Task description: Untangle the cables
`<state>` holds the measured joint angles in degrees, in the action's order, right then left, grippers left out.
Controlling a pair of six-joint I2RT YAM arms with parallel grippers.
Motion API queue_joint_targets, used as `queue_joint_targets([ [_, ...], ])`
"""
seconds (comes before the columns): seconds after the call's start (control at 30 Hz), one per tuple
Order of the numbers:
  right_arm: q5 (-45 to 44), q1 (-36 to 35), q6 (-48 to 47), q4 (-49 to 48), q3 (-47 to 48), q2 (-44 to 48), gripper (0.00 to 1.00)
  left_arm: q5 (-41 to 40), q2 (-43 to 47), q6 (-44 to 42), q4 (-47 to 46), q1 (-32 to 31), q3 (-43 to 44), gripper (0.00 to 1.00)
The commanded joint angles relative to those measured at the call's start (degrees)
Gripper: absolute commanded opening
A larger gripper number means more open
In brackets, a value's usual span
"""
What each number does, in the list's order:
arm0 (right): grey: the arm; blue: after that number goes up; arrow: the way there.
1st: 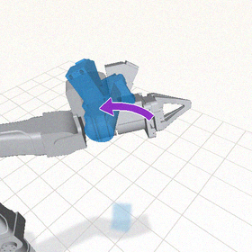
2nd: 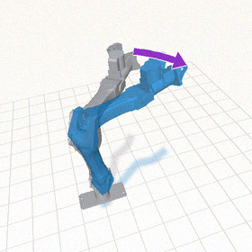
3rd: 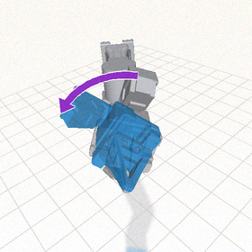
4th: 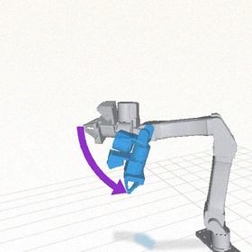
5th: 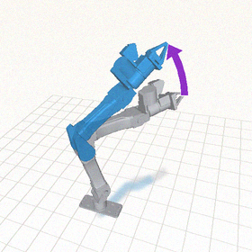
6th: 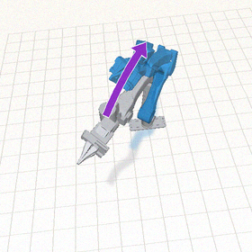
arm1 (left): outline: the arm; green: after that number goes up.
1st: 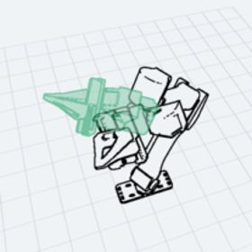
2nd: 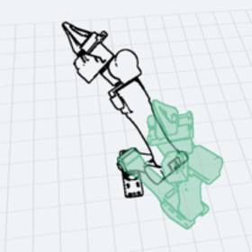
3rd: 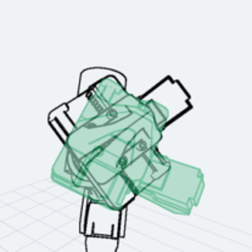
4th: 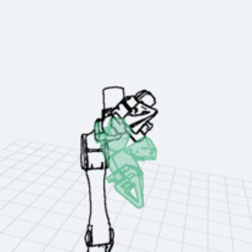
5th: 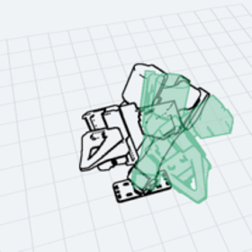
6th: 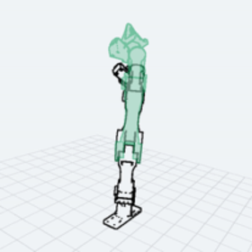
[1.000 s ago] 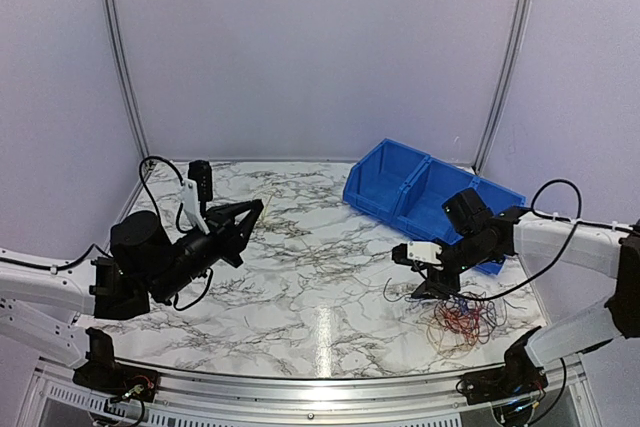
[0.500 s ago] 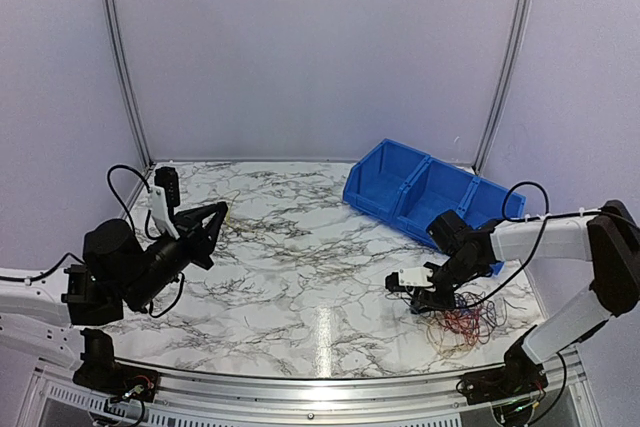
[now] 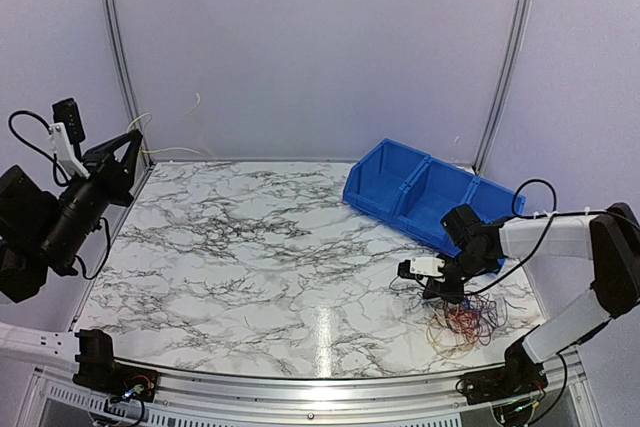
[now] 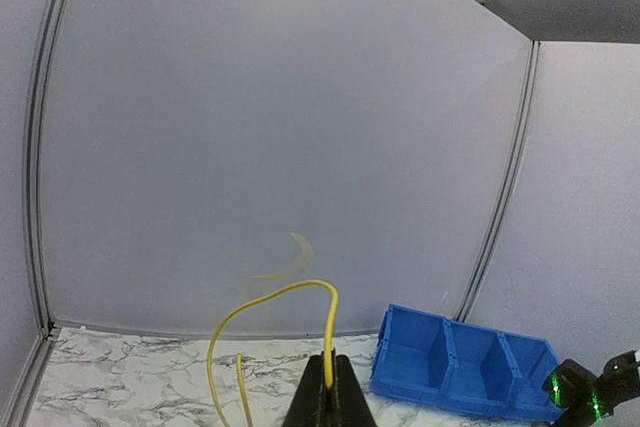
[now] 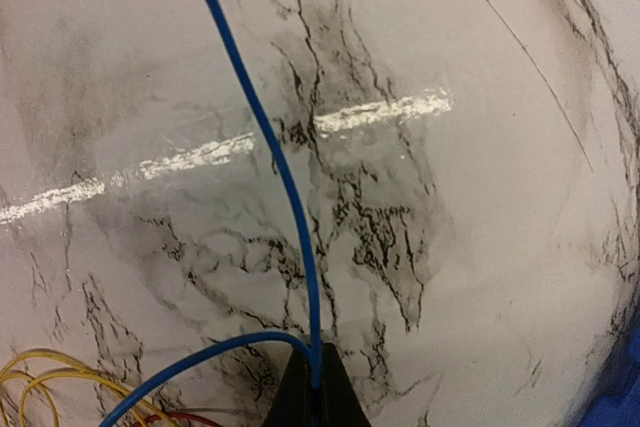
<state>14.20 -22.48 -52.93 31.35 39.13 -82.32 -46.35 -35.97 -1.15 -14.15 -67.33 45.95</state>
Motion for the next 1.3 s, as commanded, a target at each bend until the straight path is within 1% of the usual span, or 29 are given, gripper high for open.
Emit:
queue_joint_targets([
  [0.0,-3.60,0.60,2.52,2.21,1.17,1.92,0.04,0.68,-2.49,-0.36,7.30,0.09,0.03,0.00],
  [0.1,-2.76,0.55,4.01,4.70,3.82,6.13,0.23,4.81,-6.10,0.77,8.18,0.10,0.09,0.00],
  [0.17,-2.59,0.56,4.71,6.90,6.33,9.79,0.32,6.79,-8.30,2.11,8.08,0.09,0.17,0.00],
  [0.3,-1.88,0.51,7.18,9.55,11.38,15.69,0.42,10.82,-12.69,2.76,5.45,0.09,-0.67,0.00],
  [0.4,3.50,0.32,9.13,11.27,15.28,18.95,0.47,12.91,-16.23,3.11,2.88,0.16,-0.85,0.00],
  [0.43,6.77,0.02,9.71,11.42,16.27,19.68,0.50,13.74,-17.64,3.16,2.68,0.18,-0.50,0.00],
  [0.5,10.32,-1.36,10.98,10.59,17.67,20.76,0.53,15.37,-20.92,3.48,2.64,0.18,0.65,0.00],
  [0.63,13.19,-5.57,13.63,6.16,19.29,20.84,0.57,18.89,-27.13,7.65,0.21,0.18,1.98,0.00],
  [0.73,17.17,-6.94,14.41,4.39,20.97,18.15,0.57,21.08,-31.70,12.18,-3.55,0.18,2.25,0.00],
  [0.83,22.44,-7.67,16.32,1.38,21.45,15.05,0.58,21.36,-35.72,17.17,-8.48,0.18,1.94,0.00],
  [0.93,25.21,-9.12,19.44,-2.83,21.79,12.10,0.58,21.59,-38.33,20.82,-12.97,0.09,1.31,0.00],
  [1.03,28.12,-10.99,21.26,-4.44,24.22,8.47,0.61,21.57,-40.13,23.77,-16.85,0.10,0.76,0.00],
  [1.13,27.26,-14.79,21.72,-5.97,25.80,4.83,0.62,21.75,-40.83,25.88,-19.94,0.12,0.32,0.00],
  [1.27,24.27,-19.14,22.13,-9.24,26.70,2.08,0.63,21.66,-40.40,28.86,-21.63,0.10,0.61,0.00],
])
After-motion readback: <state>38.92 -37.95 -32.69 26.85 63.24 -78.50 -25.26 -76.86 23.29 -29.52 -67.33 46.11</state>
